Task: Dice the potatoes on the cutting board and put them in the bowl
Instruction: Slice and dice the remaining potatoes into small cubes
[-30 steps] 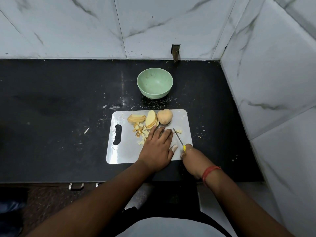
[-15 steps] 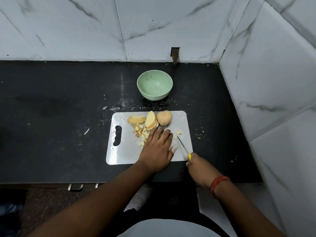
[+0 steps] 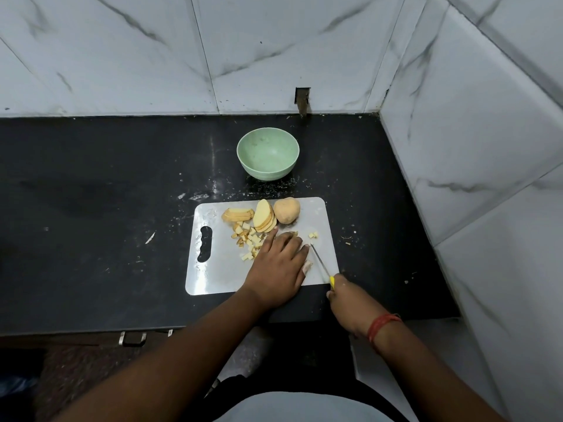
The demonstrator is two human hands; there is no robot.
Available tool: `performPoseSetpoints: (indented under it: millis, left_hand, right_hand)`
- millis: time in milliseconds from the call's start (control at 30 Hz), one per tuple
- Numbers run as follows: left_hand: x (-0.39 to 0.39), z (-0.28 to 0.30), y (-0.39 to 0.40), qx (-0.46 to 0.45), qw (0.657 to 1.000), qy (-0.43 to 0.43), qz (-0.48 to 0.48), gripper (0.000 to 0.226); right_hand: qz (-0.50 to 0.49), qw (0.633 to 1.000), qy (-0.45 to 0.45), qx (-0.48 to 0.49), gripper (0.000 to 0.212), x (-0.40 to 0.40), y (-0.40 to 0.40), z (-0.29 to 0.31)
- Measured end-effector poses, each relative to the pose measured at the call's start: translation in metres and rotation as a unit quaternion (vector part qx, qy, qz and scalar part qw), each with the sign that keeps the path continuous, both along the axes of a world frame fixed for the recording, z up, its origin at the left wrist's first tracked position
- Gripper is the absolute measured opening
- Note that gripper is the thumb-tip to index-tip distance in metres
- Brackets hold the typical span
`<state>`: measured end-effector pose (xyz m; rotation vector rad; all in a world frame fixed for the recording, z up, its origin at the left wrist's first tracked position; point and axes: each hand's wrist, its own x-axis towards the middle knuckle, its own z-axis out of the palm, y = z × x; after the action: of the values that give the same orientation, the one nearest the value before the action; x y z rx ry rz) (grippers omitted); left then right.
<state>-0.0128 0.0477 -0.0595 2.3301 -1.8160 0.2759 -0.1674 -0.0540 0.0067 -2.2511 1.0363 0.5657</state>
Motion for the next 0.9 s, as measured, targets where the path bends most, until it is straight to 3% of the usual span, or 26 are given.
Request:
performPoseSetpoints:
  millis: [167, 300, 433, 500, 633, 900]
  left_hand:
    - [-0.001, 0.003, -0.002, 0.008, 1.000, -0.008, 0.000, 0.048]
    - [0.001, 0.006, -0.005, 0.017, 1.000, -0.023, 0.001, 0.058]
    - [0.002, 0.008, -0.012, -0.003, 0.999, 0.000, -0.036, 0.060]
    - [0.003, 0.009, -0.021, 0.013, 0.997, 0.015, -0.077, 0.062]
    - [0.008, 0.007, -0.028, 0.087, 0.993, 0.021, -0.077, 0.069]
    - [0.028, 0.002, 0.007, 0.055, 0.996, -0.035, -0.061, 0.068]
  right_hand:
    - [-0.013, 0.999, -0.015, 0.037, 0.008, -0.013, -0.005, 0.008]
    - [-0.086, 0.987, -0.058, 0.124, 0.018, -0.020, -0.009, 0.013]
    - [-0.234, 0.928, -0.166, 0.239, 0.016, -0.020, -0.011, 0.023]
    - [-0.268, 0.910, -0.198, 0.245, 0.016, -0.016, -0.016, 0.023]
    - [-0.271, 0.911, -0.217, 0.224, 0.019, -0.013, -0.024, 0.023]
    - [-0.217, 0.930, -0.206, 0.215, 0.020, -0.004, -0.028, 0.015]
